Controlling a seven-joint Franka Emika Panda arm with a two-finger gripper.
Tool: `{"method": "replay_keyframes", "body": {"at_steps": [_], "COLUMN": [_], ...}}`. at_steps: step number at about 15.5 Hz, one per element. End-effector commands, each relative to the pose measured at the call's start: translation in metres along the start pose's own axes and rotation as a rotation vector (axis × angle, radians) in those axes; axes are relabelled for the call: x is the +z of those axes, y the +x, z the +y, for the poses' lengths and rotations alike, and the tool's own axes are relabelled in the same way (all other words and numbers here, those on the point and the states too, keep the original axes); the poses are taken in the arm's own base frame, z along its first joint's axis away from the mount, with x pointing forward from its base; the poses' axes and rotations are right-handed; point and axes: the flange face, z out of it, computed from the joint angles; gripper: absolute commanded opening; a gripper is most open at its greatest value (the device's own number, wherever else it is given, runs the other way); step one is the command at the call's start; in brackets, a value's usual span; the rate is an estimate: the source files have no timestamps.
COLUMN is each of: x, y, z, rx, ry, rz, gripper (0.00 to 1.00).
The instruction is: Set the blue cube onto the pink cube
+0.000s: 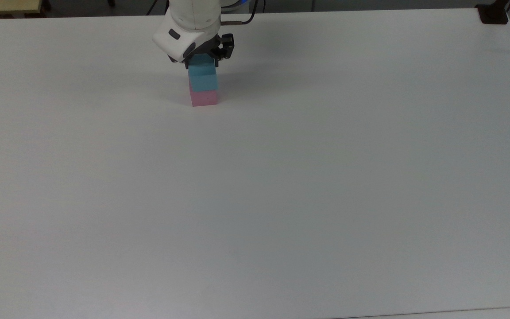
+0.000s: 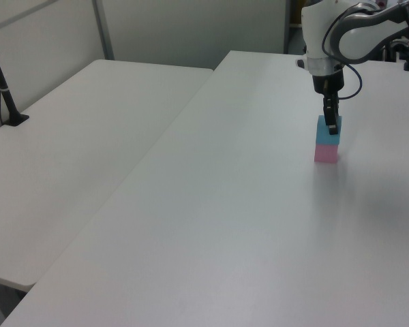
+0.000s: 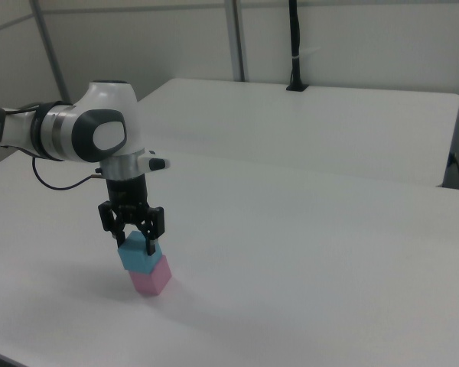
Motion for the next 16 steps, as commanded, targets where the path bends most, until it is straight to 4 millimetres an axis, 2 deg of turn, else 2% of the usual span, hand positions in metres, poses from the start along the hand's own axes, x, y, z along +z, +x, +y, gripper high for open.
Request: {"method": "replay_keyframes", "body": {"at_steps": [1,4,6,10,16], "x": [0.000,-0.019,-0.044,-0.125,-0.202], "y": [-0.002,-0.002,-0.007,-0.021,-0.052], "z": [0.002,0.009,0.018,0.055,0.103], "rx": [0.022,0.036,0.065,0.198,0.301], "ry": [-0.001,0.000,0.006,0.014,0.024], "rz": [0.012,0.008,-0.024,-0.010,0.124], "gripper": [1.00,1.00,1.00,1.00,1.00]}}
